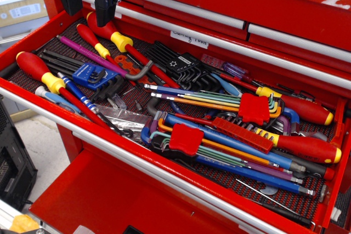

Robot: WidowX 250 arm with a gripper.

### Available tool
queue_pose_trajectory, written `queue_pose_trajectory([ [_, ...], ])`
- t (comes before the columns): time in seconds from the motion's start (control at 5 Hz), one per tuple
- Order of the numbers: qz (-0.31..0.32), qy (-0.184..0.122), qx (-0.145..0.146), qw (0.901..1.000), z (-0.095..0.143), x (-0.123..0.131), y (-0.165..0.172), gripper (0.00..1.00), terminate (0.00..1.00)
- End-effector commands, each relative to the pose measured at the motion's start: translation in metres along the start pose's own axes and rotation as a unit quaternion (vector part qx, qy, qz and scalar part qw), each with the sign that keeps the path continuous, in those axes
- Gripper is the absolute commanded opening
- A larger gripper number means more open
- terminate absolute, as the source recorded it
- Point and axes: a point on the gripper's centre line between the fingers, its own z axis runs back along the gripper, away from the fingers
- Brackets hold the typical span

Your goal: Pick up bit holder

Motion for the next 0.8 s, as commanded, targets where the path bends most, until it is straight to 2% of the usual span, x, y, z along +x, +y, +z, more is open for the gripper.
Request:
queue_pose_trajectory([
  [0.0, 0.000, 0.000, 0.000, 1.0000, 0.000, 0.000, 0.000, 1.00, 0.00],
  [0.2, 0.124, 0.021, 0.000, 0.9921, 0.012, 0.001, -0.042, 1.00, 0.00],
  [0.4, 0.247, 0.017, 0.001, 0.9688, 0.020, -0.002, -0.086, 1.00, 0.00],
  [0.6, 0.367, 0.034, -0.029, 0.9292, 0.024, 0.000, -0.128, 1.00, 0.00],
])
